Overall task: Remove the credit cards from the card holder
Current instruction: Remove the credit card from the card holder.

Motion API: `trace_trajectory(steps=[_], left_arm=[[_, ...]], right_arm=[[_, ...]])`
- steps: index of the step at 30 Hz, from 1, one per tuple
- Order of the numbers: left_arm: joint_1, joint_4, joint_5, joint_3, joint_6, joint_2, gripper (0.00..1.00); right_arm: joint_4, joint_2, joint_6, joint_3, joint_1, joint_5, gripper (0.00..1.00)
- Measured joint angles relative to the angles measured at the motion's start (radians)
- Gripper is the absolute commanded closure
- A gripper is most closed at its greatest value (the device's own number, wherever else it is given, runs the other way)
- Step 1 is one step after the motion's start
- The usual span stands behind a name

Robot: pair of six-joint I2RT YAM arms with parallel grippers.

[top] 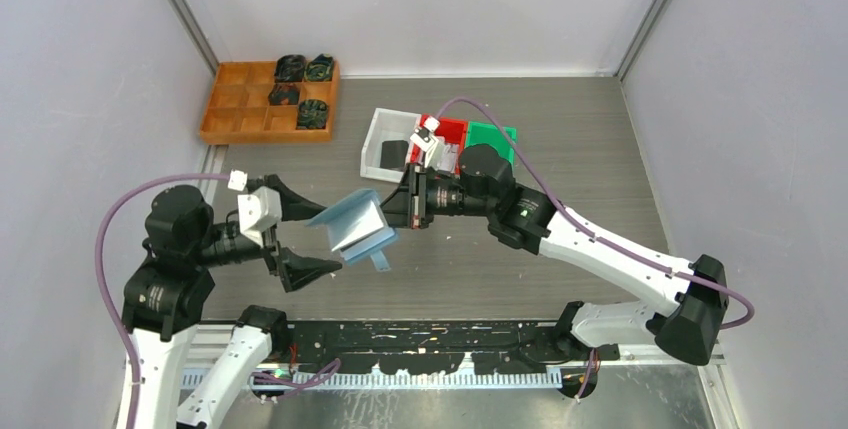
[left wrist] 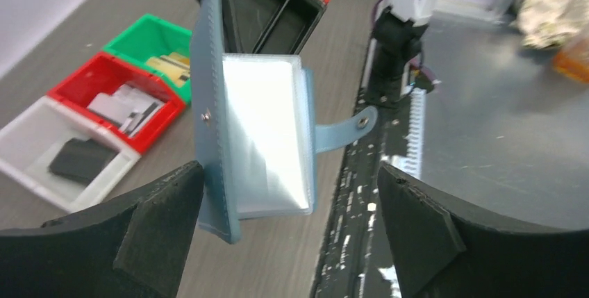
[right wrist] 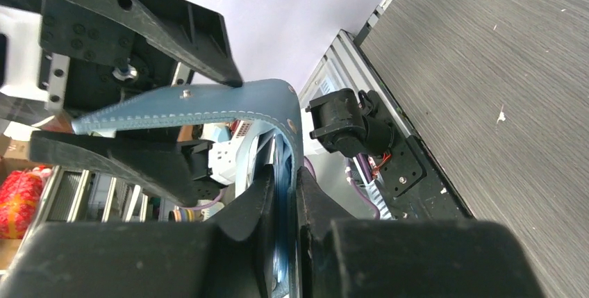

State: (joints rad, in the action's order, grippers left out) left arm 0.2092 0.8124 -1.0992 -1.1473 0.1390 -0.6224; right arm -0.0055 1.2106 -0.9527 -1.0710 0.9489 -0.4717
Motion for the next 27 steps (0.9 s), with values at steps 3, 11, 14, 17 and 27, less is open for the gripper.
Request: trace_trajectory(steps=[3, 11, 14, 17, 27], left_arm=[[0.000, -0.002, 0.066, 0.056, 0.090, 0.061, 0.07], [0.000, -0.059, 0.219, 0.154, 0.177, 0.130, 0.13], [0.000, -0.086, 0.245, 0.155, 0.166, 0.130, 0.13], [0.000, -0.101, 0.243, 0.154, 0.144, 0.129, 0.13], [0.000, -0.048, 0.148, 0.085, 0.092, 0.077, 0.32]], right_arm=[[-0.005, 0.019, 0.000, -0.021, 0.011, 0.003, 0.99], [-0.005, 0.041, -0.001, -0.044, 0.021, 0.004, 0.99], [-0.004, 0.043, 0.000, -0.048, 0.023, 0.006, 0.99], [-0.004, 0.043, 0.000, -0.048, 0.027, 0.007, 0.99], [-0.004, 0.041, 0.013, -0.047, 0.032, 0.006, 0.99]])
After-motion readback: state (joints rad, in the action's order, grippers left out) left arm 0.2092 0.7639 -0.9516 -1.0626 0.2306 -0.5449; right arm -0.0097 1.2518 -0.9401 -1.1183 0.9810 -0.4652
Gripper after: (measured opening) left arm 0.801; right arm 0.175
